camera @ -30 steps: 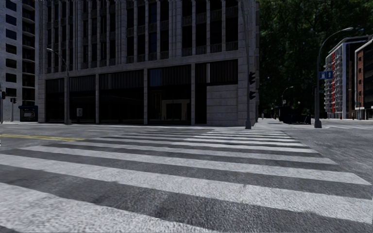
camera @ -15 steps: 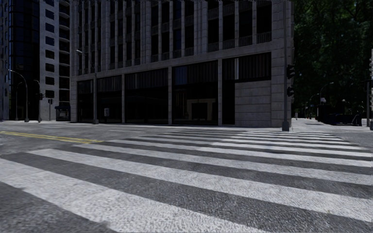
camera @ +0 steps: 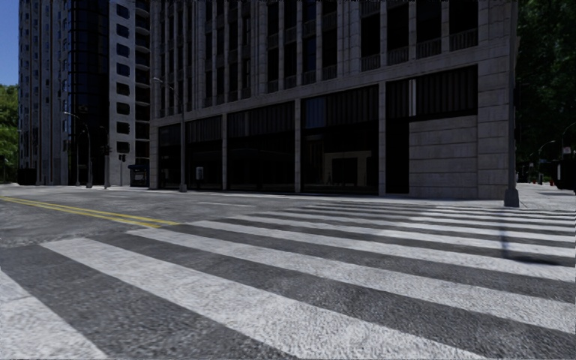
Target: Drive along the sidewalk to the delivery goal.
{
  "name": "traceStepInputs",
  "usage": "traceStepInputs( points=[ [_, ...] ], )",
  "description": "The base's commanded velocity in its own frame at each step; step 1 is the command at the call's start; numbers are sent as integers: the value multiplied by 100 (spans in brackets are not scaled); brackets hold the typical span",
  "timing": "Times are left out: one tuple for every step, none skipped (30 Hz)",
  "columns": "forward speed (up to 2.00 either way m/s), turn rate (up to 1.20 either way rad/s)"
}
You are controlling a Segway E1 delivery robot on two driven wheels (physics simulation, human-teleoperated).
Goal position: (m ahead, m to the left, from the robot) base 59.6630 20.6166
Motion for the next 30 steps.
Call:
traceStepInputs(
  points=[
    [196, 39],
    [196, 35],
    [196, 24],
    [196, 0],
    [196, 0],
    [196, 0],
    [196, 0],
    [196, 0],
    [196, 0],
    [196, 0],
    [196, 0],
    [196, 0],
    [196, 0],
    [196, 0],
    [196, 0],
    [196, 0],
    [196, 0],
    [196, 0],
    [196, 0],
    [196, -10],
    [196, -19],
    [196, -32],
    [196, -38],
    [196, -40],
    [196, -40],
    [196, -40],
    [196, -40],
    [196, -40],
    [196, -40],
    [196, -40]
  ],
)
